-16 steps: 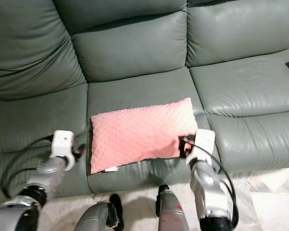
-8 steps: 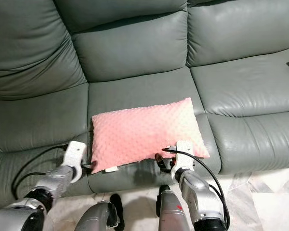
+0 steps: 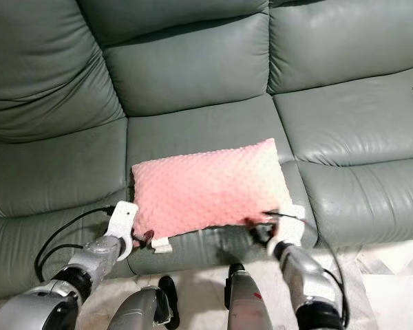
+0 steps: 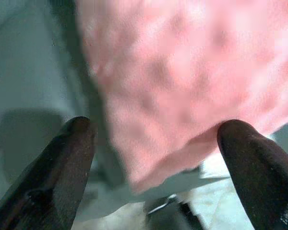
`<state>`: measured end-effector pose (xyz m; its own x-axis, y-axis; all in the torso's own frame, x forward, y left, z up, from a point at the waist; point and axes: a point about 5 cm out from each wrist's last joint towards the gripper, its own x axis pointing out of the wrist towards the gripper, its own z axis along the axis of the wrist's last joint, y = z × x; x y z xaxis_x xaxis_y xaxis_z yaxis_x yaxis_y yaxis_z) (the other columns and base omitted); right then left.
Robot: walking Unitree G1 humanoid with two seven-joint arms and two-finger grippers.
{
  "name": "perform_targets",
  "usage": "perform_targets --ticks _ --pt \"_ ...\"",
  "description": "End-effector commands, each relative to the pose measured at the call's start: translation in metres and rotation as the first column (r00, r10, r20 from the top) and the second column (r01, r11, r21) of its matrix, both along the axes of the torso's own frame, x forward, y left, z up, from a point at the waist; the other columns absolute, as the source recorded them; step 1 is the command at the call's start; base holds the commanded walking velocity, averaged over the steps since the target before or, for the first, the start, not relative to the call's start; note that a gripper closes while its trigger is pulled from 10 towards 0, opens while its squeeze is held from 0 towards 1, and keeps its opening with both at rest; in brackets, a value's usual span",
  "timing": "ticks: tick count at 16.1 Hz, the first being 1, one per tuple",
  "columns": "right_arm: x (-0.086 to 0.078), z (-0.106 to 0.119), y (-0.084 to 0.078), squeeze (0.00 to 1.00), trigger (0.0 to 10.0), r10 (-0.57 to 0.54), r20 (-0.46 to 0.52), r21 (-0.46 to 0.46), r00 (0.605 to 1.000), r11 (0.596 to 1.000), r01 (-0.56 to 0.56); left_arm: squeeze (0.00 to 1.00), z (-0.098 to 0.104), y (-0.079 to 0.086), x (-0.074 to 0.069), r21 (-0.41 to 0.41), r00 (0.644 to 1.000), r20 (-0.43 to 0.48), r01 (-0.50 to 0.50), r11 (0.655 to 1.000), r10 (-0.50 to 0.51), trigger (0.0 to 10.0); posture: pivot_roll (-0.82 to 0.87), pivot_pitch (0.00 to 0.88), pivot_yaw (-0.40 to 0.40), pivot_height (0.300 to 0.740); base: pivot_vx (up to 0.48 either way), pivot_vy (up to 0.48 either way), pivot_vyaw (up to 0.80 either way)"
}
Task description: Move the pillow to the sofa
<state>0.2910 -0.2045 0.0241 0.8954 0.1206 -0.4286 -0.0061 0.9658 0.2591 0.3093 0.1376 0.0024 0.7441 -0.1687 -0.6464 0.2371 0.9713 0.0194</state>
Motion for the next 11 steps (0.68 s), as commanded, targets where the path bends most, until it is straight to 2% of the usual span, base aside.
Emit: perform_targets --ticks 1,3,6,9,11 --pt "-0.006 -0.009 0.0 1.0 10.0 -0.028 -0.016 0.013 0.999 1.0 0.028 0.0 -0.007 -0.004 -0.006 -0.026 0.999 -0.038 -0.007 1.0 0.006 10.0 -0.16 0.386 0.137 0.74 0.0 0.0 0.0" --pt "-0.003 -0.005 -0.003 1.0 10.0 -0.056 0.015 0.005 0.998 0.998 0.055 0.0 -0.004 -0.013 -0.003 -0.046 1.0 -0.029 0.003 0.999 -0.004 10.0 -0.16 0.39 0.138 0.74 0.0 0.0 0.0" --pt "0.004 -0.003 -0.009 1.0 10.0 -0.103 0.071 0.007 0.992 0.995 0.103 0.0 0.007 -0.04 0.004 -0.104 1.0 0.004 0.031 0.994 -0.031 10.0 -0.15 0.393 0.142 0.74 0.0 0.0 0.0" --pt "0.005 -0.003 -0.01 1.0 10.0 -0.113 0.09 0.007 0.989 0.994 0.113 0.0 0.014 -0.053 0.009 -0.146 0.999 0.02 0.033 0.989 -0.031 10.0 -0.15 0.395 0.146 0.74 0.0 0.0 0.0" --pt "0.006 -0.003 -0.008 1.0 10.0 -0.121 0.097 0.024 0.988 0.993 0.119 0.0 0.016 -0.057 0.01 -0.134 0.999 0.032 0.047 0.99 -0.043 10.0 -0.15 0.393 0.146 0.74 0.0 0.0 0.0"
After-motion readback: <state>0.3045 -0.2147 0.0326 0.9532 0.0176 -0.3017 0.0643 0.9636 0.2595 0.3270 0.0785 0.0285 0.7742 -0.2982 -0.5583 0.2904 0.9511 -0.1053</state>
